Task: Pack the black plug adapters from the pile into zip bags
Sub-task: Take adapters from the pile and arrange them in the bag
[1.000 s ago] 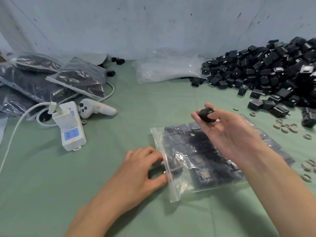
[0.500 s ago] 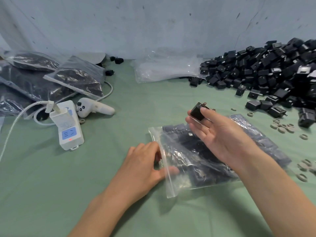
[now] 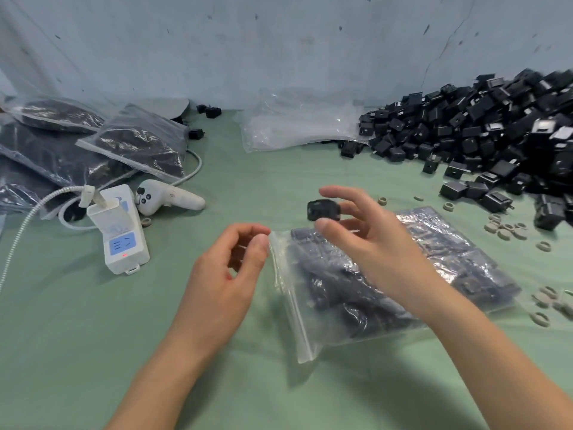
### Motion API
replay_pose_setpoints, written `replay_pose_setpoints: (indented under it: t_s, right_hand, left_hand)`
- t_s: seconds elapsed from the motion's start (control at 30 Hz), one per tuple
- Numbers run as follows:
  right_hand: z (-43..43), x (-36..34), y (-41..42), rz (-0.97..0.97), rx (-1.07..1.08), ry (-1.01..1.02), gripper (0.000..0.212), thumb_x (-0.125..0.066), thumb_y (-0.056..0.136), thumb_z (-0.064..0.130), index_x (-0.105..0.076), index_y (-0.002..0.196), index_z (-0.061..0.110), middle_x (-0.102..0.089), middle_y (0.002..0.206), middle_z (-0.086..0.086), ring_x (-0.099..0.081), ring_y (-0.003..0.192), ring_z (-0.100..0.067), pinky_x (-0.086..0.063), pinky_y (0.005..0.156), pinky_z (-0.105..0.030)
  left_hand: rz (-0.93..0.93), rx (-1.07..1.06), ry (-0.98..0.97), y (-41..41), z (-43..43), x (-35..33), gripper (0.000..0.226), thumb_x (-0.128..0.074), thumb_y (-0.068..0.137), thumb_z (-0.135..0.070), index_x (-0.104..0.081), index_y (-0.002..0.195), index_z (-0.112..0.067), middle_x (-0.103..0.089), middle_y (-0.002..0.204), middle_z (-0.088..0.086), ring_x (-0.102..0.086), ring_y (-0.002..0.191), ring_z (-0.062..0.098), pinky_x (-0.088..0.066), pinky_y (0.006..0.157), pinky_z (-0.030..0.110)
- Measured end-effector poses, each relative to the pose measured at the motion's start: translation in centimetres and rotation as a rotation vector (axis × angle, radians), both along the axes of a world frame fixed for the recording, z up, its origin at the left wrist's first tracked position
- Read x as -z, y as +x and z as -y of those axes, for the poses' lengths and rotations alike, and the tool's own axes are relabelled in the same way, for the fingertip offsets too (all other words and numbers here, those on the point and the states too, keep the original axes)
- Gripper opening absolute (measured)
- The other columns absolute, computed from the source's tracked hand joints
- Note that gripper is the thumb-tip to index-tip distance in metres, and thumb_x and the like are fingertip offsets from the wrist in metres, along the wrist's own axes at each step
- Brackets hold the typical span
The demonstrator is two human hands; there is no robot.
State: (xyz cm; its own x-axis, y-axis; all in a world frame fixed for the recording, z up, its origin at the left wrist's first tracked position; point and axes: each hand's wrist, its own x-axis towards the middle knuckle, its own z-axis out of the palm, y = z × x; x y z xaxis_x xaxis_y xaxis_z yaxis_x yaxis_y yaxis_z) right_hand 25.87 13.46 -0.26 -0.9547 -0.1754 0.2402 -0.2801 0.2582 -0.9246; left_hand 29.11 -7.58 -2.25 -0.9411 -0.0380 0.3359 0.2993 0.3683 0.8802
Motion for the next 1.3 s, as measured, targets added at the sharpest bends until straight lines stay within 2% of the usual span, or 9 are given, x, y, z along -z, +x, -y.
replay_pose_setpoints:
  t_s: [0.13, 0.27, 0.33, 0.43, 0.53, 0.6, 0.7, 0.9, 1.3]
  right_hand:
    - [1.5, 0.2, 0.7, -0.241, 0.043, 0.384, 0.045, -0.066, 0.087, 0.043, -0.050, 0.129, 0.039, -0.068, 0.116, 0.015, -0.060, 0.105, -0.001, -0.047, 0.087, -0.025]
    - [2.5, 0.3, 1.6, -0.586, 0.141, 0.586, 0.037, -0.064, 0.090, 0.036, -0.060, 0.124, 0.022, -0.070, 0.104, 0.006, -0.055, 0.093, -0.011, -0.040, 0.080, -0.030]
    - [3.0, 0.5, 1.9, -0.637, 0.124, 0.630, 0.038, -0.062, 0.088, 0.038, -0.063, 0.121, 0.019, -0.069, 0.107, 0.007, -0.060, 0.093, -0.014, -0.043, 0.080, -0.033]
    - [2.6, 0.5, 1.9, -0.505, -0.027, 0.663, 0.048, -0.057, 0.089, 0.049, -0.056, 0.131, 0.026, -0.064, 0.121, 0.010, -0.057, 0.110, -0.014, -0.042, 0.092, -0.032]
    - [0.3, 0.4, 1.5, -0.420, 0.014, 0.612, 0.048, -0.043, 0.097, 0.057, -0.048, 0.139, 0.033, -0.056, 0.130, 0.021, -0.047, 0.121, -0.004, -0.035, 0.101, -0.026]
    - [-1.7, 0.7, 1.0, -0.397, 0.146, 0.540, 0.040, -0.043, 0.101, 0.045, -0.052, 0.136, 0.028, -0.052, 0.125, 0.024, -0.046, 0.121, -0.001, -0.032, 0.102, -0.020]
    - [-4.1, 1.9, 0.4, -0.345, 0.329, 0.523, 0.033, -0.048, 0.101, 0.024, -0.057, 0.133, 0.022, -0.054, 0.121, 0.020, -0.045, 0.115, 0.001, -0.030, 0.100, -0.017]
    - [-5.8, 3.3, 1.1, -0.276, 0.456, 0.577, 0.033, -0.048, 0.098, 0.022, -0.059, 0.128, 0.020, -0.063, 0.124, 0.004, -0.052, 0.120, -0.019, -0.039, 0.105, -0.039]
    - [-5.0, 3.1, 0.3, -0.219, 0.484, 0.613, 0.035, -0.045, 0.097, 0.026, -0.059, 0.129, 0.021, -0.062, 0.126, 0.003, -0.050, 0.122, -0.020, -0.038, 0.109, -0.042]
  left_hand:
    - [0.056, 0.146, 0.134, 0.5, -1.8, -0.5, 0.029, -0.055, 0.086, -0.062, -0.058, 0.111, -0.049, -0.069, 0.101, -0.008, -0.066, 0.084, 0.010, -0.049, 0.071, 0.015]
    - [0.060, 0.090, 0.175, 0.4, -2.3, -0.1, 0.033, -0.064, 0.076, -0.063, -0.056, 0.105, -0.051, -0.068, 0.094, -0.008, -0.067, 0.085, 0.011, -0.050, 0.069, 0.016]
    - [0.077, 0.072, 0.158, 0.4, -2.2, 0.1, 0.027, -0.064, 0.078, -0.060, -0.057, 0.102, -0.051, -0.069, 0.093, -0.011, -0.067, 0.084, 0.008, -0.049, 0.067, 0.016]
    - [0.104, 0.051, 0.070, 0.4, -0.8, 0.5, 0.019, -0.066, 0.084, -0.048, -0.059, 0.102, -0.047, -0.069, 0.096, -0.016, -0.065, 0.080, 0.003, -0.045, 0.063, 0.010]
    - [0.118, 0.035, -0.198, 0.8, 2.1, 1.3, 0.021, -0.073, 0.087, -0.034, -0.061, 0.101, -0.044, -0.062, 0.102, -0.022, -0.062, 0.086, 0.003, -0.045, 0.070, 0.010]
    - [0.119, 0.074, -0.410, 1.3, 3.6, 2.0, 0.025, -0.073, 0.086, -0.032, -0.060, 0.103, -0.044, -0.057, 0.105, -0.026, -0.060, 0.093, 0.001, -0.043, 0.080, 0.008]
    - [0.106, 0.171, -0.551, 2.2, 4.0, 2.5, 0.028, -0.067, 0.085, -0.053, -0.059, 0.110, -0.043, -0.057, 0.109, -0.027, -0.058, 0.102, 0.000, -0.040, 0.091, 0.015]
    - [0.041, 0.218, -0.543, 3.3, 2.2, 3.0, 0.038, -0.058, 0.078, -0.062, -0.057, 0.110, -0.043, -0.056, 0.113, -0.032, -0.053, 0.106, -0.008, -0.032, 0.091, 0.007]
    - [0.160, 0.357, -0.513, 2.6, 1.7, 3.0, 0.042, -0.060, 0.077, -0.070, -0.052, 0.118, -0.067, -0.053, 0.115, -0.038, -0.044, 0.116, -0.008, -0.028, 0.092, 0.001]
